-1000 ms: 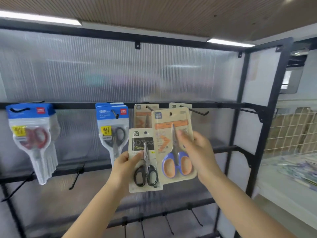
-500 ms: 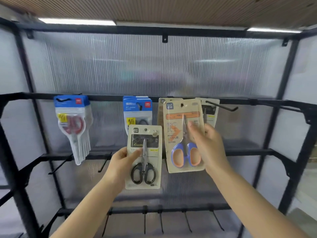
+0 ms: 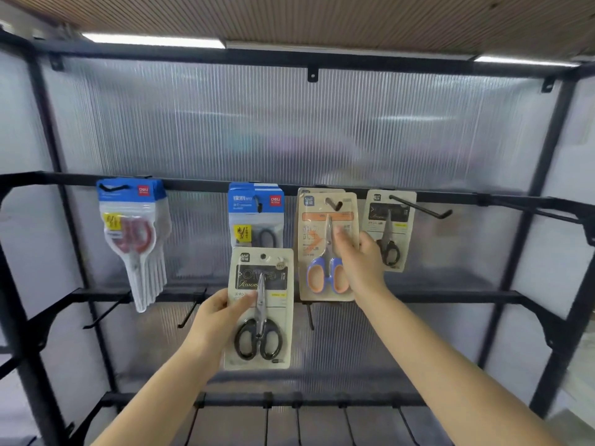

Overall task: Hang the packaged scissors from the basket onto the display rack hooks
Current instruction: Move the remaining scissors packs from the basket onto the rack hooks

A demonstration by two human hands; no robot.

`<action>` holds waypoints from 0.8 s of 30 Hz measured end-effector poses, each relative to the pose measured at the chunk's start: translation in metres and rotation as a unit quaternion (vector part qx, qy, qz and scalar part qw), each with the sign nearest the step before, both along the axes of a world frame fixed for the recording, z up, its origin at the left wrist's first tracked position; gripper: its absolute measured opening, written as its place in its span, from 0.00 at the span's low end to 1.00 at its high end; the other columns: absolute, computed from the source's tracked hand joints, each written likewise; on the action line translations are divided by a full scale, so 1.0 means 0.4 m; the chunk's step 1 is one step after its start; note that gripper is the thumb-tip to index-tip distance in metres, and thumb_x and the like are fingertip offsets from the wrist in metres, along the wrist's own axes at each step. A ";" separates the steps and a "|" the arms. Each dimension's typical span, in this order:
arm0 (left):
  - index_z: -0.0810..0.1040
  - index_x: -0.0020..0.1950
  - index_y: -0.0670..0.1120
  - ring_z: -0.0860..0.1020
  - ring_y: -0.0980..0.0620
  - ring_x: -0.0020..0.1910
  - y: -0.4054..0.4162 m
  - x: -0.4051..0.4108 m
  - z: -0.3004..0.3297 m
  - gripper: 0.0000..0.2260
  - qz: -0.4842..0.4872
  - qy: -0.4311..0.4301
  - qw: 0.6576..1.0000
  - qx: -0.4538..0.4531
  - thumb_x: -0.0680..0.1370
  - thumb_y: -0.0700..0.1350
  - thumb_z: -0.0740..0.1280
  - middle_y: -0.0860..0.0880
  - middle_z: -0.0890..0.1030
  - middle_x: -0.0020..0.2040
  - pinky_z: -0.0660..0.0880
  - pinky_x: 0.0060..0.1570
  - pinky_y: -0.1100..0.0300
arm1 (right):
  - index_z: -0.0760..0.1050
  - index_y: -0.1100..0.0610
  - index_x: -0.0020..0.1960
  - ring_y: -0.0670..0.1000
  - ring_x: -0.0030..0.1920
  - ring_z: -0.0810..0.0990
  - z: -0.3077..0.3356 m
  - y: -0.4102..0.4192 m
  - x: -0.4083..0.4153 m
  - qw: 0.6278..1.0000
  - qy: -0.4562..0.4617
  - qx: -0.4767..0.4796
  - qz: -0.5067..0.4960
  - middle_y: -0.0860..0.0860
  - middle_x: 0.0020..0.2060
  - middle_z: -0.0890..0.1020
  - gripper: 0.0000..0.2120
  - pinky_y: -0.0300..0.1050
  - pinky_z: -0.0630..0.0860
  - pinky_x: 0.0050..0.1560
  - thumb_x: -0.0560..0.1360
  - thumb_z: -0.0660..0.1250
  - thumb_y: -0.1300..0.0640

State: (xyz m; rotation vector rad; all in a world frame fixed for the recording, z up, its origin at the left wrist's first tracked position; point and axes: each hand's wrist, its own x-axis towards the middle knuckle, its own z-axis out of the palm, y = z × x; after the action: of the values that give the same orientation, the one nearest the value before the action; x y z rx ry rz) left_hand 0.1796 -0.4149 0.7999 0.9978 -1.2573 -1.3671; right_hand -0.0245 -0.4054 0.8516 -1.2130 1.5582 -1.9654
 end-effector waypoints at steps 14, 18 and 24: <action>0.80 0.52 0.42 0.83 0.48 0.48 -0.015 -0.011 -0.018 0.07 0.003 -0.003 1.000 0.005 0.76 0.43 0.68 0.47 0.85 0.45 0.77 0.49 0.55 | 0.73 0.59 0.53 0.51 0.45 0.77 0.004 -0.116 -0.059 0.992 0.099 0.072 -0.041 0.50 0.43 0.78 0.15 0.43 0.69 0.44 0.77 0.62 0.47; 0.80 0.53 0.43 0.83 0.49 0.48 -0.014 -0.040 -0.023 0.07 -0.031 -0.017 0.999 -0.008 0.77 0.43 0.68 0.48 0.85 0.47 0.78 0.52 0.55 | 0.71 0.59 0.60 0.46 0.50 0.73 0.028 -0.025 -0.085 0.978 0.185 0.066 -0.072 0.49 0.51 0.76 0.17 0.39 0.66 0.49 0.76 0.65 0.50; 0.80 0.53 0.40 0.82 0.44 0.50 0.007 -0.156 -0.030 0.08 -0.114 -0.014 0.993 -0.011 0.76 0.42 0.68 0.44 0.85 0.48 0.77 0.56 0.48 | 0.72 0.51 0.61 0.43 0.55 0.76 0.057 0.132 -0.105 0.952 0.249 0.161 0.069 0.45 0.53 0.77 0.18 0.42 0.74 0.56 0.75 0.63 0.43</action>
State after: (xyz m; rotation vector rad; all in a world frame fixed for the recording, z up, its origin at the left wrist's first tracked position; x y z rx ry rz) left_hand 0.1171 -0.4120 0.7881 0.8820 -1.4395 -1.5134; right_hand -0.0665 -0.3524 0.8743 -1.6991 1.8716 -1.3052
